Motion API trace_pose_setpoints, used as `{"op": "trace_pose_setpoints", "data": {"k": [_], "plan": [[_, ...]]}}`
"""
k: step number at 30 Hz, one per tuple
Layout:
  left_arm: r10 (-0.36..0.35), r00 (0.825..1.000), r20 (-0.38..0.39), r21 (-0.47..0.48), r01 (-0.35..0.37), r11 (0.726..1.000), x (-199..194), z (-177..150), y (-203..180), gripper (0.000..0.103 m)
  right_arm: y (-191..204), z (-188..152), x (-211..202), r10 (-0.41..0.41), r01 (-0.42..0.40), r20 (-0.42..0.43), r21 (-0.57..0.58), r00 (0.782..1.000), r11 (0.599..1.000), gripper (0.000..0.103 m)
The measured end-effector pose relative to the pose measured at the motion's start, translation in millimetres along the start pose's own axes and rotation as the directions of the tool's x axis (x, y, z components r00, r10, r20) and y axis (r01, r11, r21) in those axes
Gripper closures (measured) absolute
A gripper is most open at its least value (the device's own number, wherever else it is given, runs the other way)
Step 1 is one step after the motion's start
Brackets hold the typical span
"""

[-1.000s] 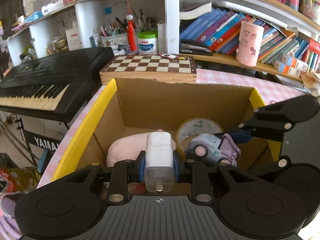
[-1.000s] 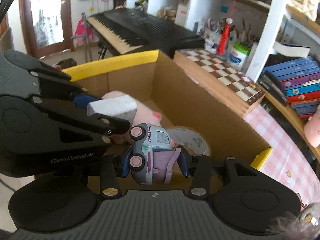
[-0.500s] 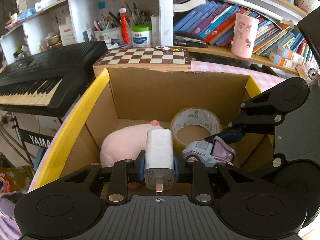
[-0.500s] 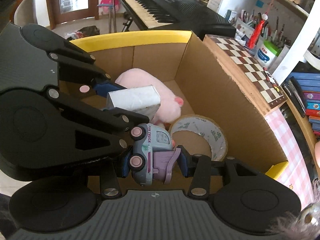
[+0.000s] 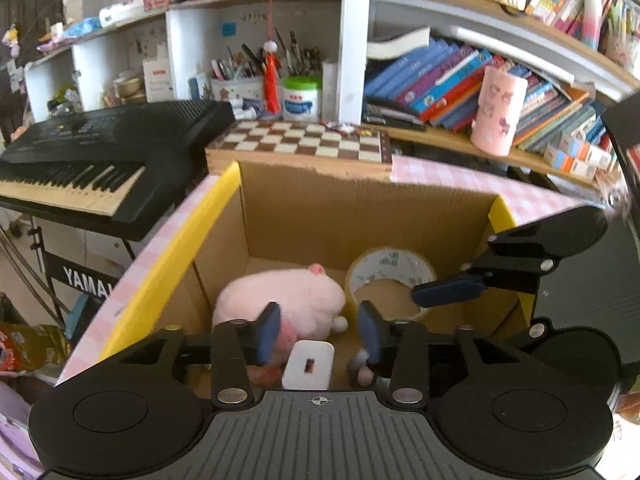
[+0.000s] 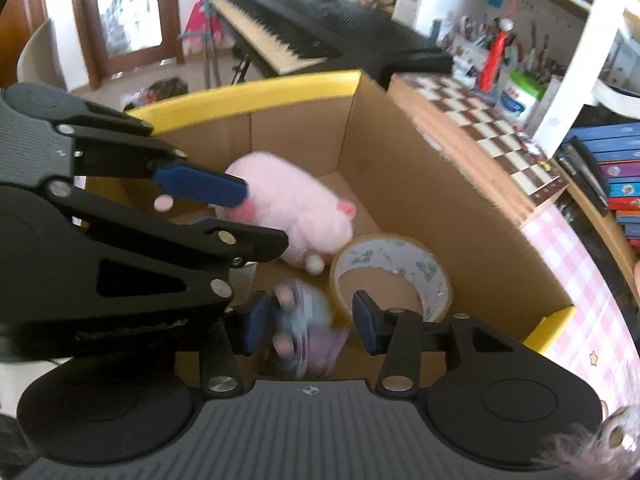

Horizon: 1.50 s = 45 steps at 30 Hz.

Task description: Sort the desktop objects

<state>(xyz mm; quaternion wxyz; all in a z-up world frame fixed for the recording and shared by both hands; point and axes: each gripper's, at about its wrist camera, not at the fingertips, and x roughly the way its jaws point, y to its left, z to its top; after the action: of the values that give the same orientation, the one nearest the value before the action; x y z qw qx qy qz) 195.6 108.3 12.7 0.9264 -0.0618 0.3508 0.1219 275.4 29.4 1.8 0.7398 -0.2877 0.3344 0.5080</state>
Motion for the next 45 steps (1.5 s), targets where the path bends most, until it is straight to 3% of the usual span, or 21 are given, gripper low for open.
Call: {"op": "trace_pose_setpoints", "data": {"k": [2, 10, 23, 26, 38, 45], "plan": [[-0.003, 1.000, 0.027, -0.005, 0.003, 1.000, -9.4, 1.1, 0.6, 0.043, -1.1, -2.2, -5.2, -0.023, 0.023, 0.025, 0.036, 0.999, 0.999, 0.045], [-0.010, 0.993, 0.117, -0.002, 0.010, 1.000, -45.9, 4.0, -2.3, 0.041, 0.5, -15.4, -45.1, -0.120, 0.101, 0.145, 0.130, 0.982, 0.986, 0.041], [0.005, 0.977, 0.215, -0.005, -0.004, 1.000, -90.8, 7.0, 2.8, 0.027, 7.0, -32.6, -107.6, -0.296, 0.206, 0.278, 0.310, 0.914, 0.928, 0.041], [0.016, 0.972, 0.235, -0.009, -0.014, 1.000, -101.3, 3.4, 4.4, 0.020, 12.1, -39.2, -118.9, -0.339, 0.227, 0.290, 0.358, 0.895, 0.905, 0.040], [0.049, 0.969, 0.241, -0.051, -0.038, 0.998, -133.3, -27.6, 25.4, 0.017, 49.4, -76.2, -150.2, -0.530, 0.341, 0.263, 0.526, 0.806, 0.779, 0.037], [0.050, 0.970, 0.236, -0.080, -0.032, 0.996, -153.7, -58.9, 38.0, 0.017, 87.1, -100.5, -154.9, -0.574, 0.375, 0.202, 0.580, 0.794, 0.723, 0.036]]}}
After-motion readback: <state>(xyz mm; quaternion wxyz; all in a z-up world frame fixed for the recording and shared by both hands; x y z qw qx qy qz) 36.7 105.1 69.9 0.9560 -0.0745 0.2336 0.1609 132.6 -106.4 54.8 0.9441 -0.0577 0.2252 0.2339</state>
